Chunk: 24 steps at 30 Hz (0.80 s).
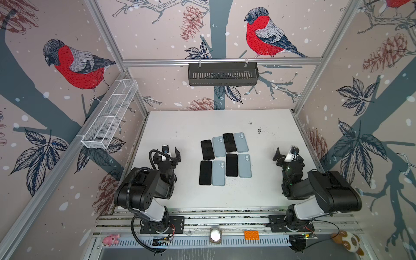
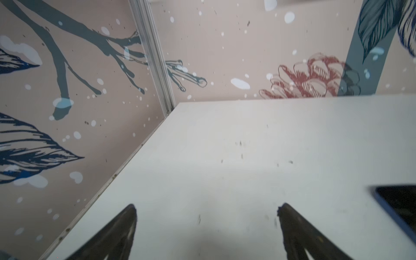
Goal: Take the phone out of the phone case
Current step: Reset both arms
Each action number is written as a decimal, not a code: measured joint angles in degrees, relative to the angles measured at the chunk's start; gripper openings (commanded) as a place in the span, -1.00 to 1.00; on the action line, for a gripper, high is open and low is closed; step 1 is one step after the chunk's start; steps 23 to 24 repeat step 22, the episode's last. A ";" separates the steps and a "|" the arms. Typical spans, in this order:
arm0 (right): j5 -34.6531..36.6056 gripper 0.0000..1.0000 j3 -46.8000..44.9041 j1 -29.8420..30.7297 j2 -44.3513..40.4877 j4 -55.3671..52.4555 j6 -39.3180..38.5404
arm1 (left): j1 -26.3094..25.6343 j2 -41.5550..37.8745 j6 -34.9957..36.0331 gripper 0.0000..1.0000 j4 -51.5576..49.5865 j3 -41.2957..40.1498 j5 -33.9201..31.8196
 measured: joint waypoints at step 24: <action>5.57 0.98 3.63 1.73 0.52 -7.67 0.20 | 3.19 -0.52 -4.20 0.95 -7.76 3.56 5.44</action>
